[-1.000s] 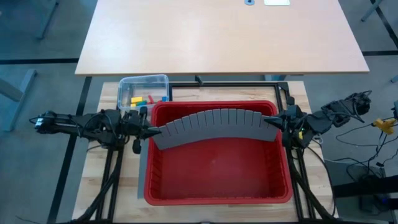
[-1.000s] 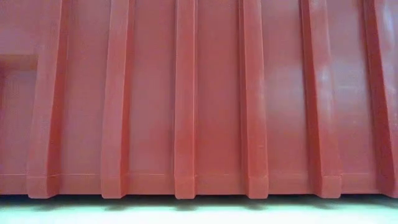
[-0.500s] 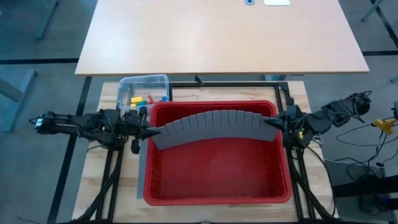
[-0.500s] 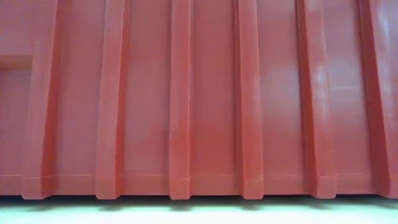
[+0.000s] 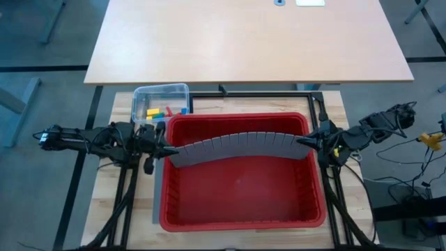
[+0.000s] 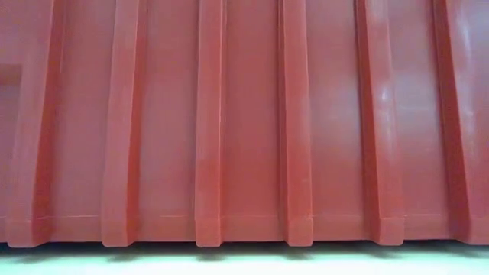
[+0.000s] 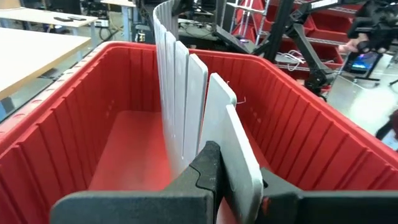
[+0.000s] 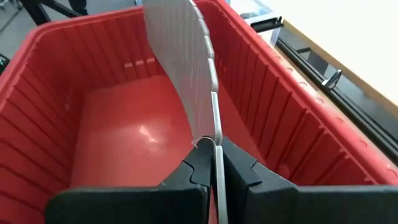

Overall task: Sort blocks
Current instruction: Insert the bin divider into the red bin

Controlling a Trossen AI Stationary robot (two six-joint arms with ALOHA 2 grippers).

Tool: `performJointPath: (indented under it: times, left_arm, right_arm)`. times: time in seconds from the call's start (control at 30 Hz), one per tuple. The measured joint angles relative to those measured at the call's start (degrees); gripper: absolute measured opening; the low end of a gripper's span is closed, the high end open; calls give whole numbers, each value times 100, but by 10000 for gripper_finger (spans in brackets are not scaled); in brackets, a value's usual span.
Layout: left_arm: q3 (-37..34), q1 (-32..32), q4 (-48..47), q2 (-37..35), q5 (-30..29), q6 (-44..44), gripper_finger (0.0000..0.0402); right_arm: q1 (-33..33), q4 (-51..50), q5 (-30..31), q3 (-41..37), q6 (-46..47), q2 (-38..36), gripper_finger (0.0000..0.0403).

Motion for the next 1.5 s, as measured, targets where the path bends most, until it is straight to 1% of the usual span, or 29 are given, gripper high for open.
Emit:
performJointPath:
  times: [0.17,0.3,0.47,0.7,1.1,1.3,1.5]
  left_arm:
    - [0,0,0,2,67,-15,0]
    - [0,0,6,4,195,-115,0]
    - [0,-2,-89,3,322,-187,0]
    - [0,-2,-438,4,389,-451,0]
    - [0,-2,-596,64,474,-563,0]
    - [0,-5,-68,419,540,-474,0]
    - [0,-7,155,967,563,-401,0]
  right_arm:
    - [0,-105,-111,0,7,-21,0]
    - [0,-542,-306,0,247,-20,0]
    - [2,-1005,-356,0,466,-19,0]
    - [0,-1167,-307,-4,505,-14,0]
    - [0,-1320,-281,-7,541,27,0]
    - [0,-1401,-224,-9,530,25,0]
    - [-2,-1438,-218,-16,538,38,0]
